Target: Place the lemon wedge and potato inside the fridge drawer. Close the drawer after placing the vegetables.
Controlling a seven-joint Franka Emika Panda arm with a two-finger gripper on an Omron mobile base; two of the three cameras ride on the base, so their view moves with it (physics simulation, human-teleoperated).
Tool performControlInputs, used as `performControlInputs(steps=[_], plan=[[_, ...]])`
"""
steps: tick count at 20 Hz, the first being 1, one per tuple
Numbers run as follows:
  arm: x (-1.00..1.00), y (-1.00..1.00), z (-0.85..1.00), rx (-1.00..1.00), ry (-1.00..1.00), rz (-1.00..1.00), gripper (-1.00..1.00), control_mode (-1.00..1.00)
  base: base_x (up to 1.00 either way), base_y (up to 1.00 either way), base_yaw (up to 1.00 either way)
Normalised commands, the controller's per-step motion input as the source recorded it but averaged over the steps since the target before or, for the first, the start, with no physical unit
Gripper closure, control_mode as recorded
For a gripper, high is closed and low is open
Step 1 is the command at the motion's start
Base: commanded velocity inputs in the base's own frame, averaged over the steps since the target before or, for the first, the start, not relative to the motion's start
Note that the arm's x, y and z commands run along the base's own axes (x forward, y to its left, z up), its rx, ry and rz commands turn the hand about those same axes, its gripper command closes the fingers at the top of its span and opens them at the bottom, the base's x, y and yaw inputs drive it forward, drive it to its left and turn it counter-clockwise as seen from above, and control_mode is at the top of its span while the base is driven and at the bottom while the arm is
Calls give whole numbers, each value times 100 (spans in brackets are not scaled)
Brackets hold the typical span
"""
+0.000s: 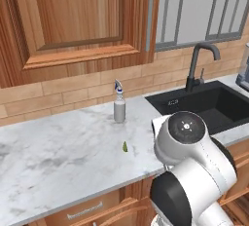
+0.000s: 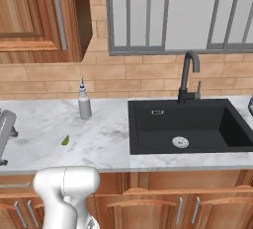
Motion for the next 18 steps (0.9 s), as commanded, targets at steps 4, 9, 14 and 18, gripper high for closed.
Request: performControlInputs(steps=[4,9,14,18], plan=[[-1,0,-51,14,-1,-79,-100,-100,0,0,0],[34,3,-13,12,2,-72,-100,-100,0,0,0],[44,2,-21,14,0,-55,-100,-100,0,0,0],[18,-1,-44,22,-18,-35,-100,-100,0,0,0]])
